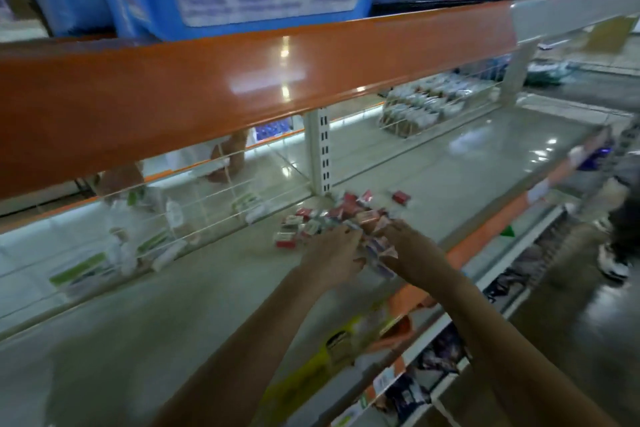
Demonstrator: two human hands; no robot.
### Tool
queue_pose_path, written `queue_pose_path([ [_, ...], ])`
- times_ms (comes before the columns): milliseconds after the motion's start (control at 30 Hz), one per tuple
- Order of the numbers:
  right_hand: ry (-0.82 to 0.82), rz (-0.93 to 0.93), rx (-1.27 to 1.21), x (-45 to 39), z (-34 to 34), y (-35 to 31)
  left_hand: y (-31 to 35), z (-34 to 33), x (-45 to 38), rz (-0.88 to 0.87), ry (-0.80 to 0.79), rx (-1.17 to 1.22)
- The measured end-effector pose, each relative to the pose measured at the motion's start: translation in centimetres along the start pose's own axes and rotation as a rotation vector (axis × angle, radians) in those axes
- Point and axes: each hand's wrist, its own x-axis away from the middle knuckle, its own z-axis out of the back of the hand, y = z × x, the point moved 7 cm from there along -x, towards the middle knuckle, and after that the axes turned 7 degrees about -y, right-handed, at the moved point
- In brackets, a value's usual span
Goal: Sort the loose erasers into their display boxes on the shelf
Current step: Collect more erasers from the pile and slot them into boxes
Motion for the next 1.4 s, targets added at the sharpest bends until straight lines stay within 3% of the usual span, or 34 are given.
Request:
queue_pose_path([
  [167,0.045,-0.099,-0.077,-1.2,1.3,5.5,0.1,0.7,-5.1,0.028,0.069,0.068],
  [300,-0.008,-0.177,-0.116,-2.2,0.7,8.5,0.0,1.1,-7.7,0.072,0.093,0.077],
  [667,-0.06,-0.168,-0.216,-4.3,0.1,10.4,-1.3,-0.7,-10.1,0.174,0.074,0.074],
  [867,0.03,-0.085,-0.314,-3.1,0.9,10.3,-1.7,-0.3,-8.7,0.146,0.185,0.159],
  [1133,0.121,0.085,-0.54,-0.8,1.7,6.6,-2.6,0.8,-3.2,0.111,0.3,0.489],
  [1400,0.021,0.122,-0.914,-0.7,0.3,1.0,-5.1,0.8,3.1,0.237,0.309,0.824],
])
